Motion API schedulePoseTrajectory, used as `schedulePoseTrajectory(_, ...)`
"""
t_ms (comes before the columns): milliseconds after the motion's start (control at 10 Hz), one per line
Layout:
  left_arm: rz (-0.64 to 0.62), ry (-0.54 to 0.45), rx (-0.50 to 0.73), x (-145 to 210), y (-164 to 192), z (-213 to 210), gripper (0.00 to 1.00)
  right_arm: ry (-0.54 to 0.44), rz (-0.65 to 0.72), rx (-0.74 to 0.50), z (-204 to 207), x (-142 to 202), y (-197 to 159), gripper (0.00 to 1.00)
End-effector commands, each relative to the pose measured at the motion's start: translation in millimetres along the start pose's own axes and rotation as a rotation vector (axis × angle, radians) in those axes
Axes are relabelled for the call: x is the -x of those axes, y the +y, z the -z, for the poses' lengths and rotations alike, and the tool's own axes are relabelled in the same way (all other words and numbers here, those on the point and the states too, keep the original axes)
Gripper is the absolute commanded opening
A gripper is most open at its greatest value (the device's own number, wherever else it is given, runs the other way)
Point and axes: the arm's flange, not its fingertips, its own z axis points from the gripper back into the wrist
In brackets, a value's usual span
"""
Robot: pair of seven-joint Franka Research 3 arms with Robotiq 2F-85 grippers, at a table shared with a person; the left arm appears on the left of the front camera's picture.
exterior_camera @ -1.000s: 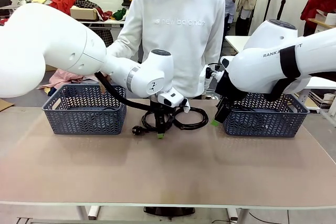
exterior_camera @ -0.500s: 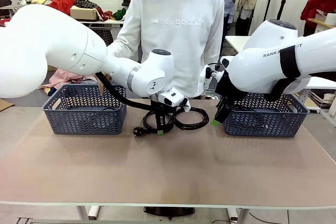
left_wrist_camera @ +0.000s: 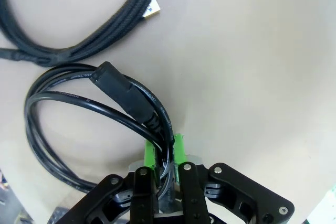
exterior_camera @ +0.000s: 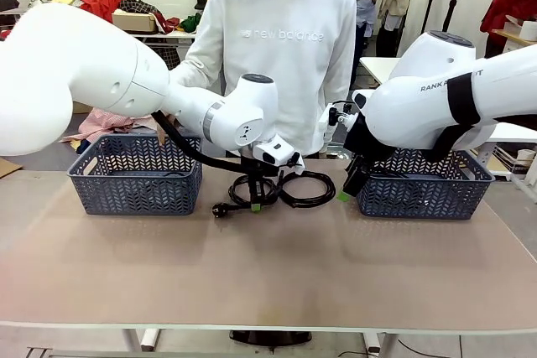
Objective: Organize the cables according to human instructions.
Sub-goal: Pick up a bundle of cables and place it in the basket indicated by the human.
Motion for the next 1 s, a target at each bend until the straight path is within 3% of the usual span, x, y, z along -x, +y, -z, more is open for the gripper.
schedulePoseTrajectory(0,-0.031,0.007,-0.056,6.7,-3.5,-40.2,0.0,-0.002,0.002,0.008,-0.9,-0.2,-0.5,1.0)
schedulePoseTrajectory(500,-0.021,-0.013,-0.155,33.6,-12.0,-139.7,0.0,-0.002,0.002,0.008,-0.9,-0.2,-0.5,1.0)
schedulePoseTrajectory(900,-0.018,0.055,-0.241,85.7,-17.6,-189.6,0.0,-0.002,0.002,0.008,-0.9,-0.2,-0.5,1.0)
